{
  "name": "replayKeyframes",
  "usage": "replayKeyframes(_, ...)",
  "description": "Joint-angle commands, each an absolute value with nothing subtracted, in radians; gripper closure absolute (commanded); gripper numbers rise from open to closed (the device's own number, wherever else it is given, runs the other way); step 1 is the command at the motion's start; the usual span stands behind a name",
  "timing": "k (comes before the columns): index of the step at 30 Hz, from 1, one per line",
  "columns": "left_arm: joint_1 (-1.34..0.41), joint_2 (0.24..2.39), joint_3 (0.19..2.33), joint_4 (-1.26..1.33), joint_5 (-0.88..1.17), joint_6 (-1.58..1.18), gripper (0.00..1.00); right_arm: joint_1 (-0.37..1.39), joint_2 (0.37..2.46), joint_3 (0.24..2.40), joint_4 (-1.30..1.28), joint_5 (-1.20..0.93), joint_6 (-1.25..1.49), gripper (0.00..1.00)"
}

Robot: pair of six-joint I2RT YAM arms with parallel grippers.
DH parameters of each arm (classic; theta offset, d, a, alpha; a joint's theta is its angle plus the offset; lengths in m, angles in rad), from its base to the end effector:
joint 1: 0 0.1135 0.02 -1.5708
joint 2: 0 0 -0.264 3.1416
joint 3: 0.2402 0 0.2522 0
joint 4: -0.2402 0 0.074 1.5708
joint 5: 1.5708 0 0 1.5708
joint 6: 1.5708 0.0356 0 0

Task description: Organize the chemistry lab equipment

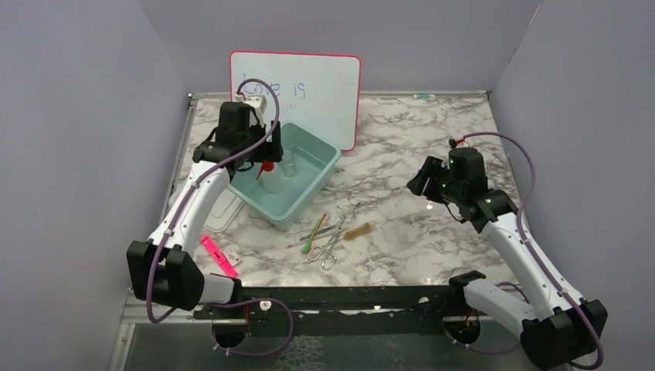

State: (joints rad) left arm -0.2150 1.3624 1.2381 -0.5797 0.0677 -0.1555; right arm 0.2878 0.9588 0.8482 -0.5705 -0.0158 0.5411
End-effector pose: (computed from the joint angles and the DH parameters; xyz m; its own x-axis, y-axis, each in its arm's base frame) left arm 0.2920 -0.0662 0.3301 -0.6655 -0.0128 -0.7463 0.1621 0.9735 -0.1613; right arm 0.1950 0.0583 0.2932 -0.6697 0.3389 -0.6608 0.0576 0.9109 0.4087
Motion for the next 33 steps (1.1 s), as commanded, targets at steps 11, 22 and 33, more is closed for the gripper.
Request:
replayKeyframes(11, -0.232, 1.046, 1.146, -0.452, 0.569, -0.138, 0.14, 0.376, 1.042, 0.866, -0.528, -0.139, 0.542, 0.41)
replayKeyframes(22, -0.361, 0.907, 0.983, -0.355, 0.597, -0.179, 0.01, 0.676, 1.264, 0.815, -0.341, 0.041, 0.780, 0.42)
replayKeyframes(33, -0.365, 0.860, 0.897, -0.339, 0.640, -0.267, 0.10, 0.775, 1.591, 0.943, -0.337, 0.272, 1.176, 0.45)
